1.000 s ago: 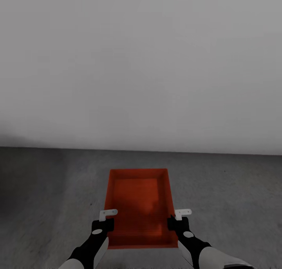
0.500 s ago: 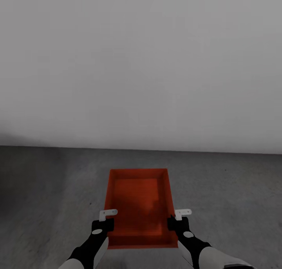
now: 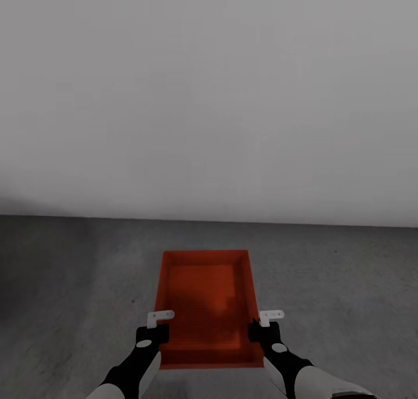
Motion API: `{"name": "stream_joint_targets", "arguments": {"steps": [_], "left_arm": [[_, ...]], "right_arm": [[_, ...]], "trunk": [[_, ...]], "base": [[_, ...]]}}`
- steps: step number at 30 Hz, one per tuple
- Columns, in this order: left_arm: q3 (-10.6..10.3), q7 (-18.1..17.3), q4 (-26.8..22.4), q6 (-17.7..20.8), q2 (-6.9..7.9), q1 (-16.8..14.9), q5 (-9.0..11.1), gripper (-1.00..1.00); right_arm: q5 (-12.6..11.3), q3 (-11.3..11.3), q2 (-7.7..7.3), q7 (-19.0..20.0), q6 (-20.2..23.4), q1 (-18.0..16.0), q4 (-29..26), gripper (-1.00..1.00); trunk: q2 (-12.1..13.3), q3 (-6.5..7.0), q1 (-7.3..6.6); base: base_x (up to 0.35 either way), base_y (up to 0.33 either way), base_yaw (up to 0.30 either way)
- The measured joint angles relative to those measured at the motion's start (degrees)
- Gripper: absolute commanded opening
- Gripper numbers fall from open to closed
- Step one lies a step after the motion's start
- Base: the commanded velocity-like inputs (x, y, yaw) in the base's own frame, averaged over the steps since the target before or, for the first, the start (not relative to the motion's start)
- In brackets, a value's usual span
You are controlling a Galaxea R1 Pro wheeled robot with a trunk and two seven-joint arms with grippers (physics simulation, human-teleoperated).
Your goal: Move the two storage containers from the living room to the garage. In the garage, place one container on the floor and stack the other container on top of it (either order is fine).
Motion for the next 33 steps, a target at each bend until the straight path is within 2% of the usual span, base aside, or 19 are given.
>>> {"name": "stream_joint_targets", "arguments": {"steps": [33], "left_arm": [[0.0,-0.1,0.0,0.0,0.05,0.0,0.0,-1.0]], "right_arm": [[-0.2,0.1,0.04,-0.1,0.0,0.0,0.1,-1.0]], "trunk": [[-13.2,-5.93,7.25]], "base": [[0.0,0.0,0.0]]}}
